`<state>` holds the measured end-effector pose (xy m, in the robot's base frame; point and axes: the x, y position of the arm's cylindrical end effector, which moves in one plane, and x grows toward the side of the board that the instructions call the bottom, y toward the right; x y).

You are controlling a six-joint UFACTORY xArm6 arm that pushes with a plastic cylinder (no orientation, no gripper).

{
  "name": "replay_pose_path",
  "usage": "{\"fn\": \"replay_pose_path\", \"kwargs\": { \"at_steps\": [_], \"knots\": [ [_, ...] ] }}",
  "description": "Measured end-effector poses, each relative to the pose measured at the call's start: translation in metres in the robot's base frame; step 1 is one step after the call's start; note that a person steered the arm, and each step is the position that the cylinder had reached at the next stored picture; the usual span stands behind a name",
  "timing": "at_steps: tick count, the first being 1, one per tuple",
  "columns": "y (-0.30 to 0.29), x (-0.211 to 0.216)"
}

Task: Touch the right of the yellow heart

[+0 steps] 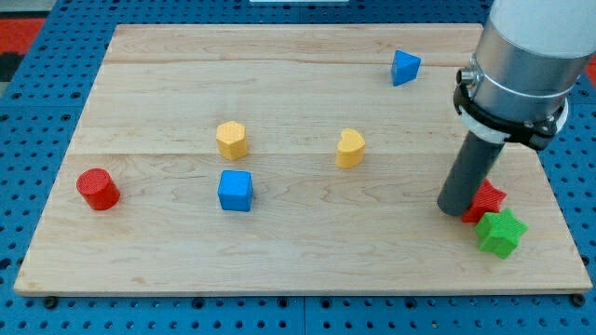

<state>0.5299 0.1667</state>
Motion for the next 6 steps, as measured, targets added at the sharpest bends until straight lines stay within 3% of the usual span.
{"fn": "replay_pose_path", "kwargs": {
  "at_steps": [2,3,5,6],
  "knots": [
    [-0.087,-0.012],
    [-0.086,-0.055],
    [-0.016,-0.141],
    [0.021,-0.151]
  ]
}}
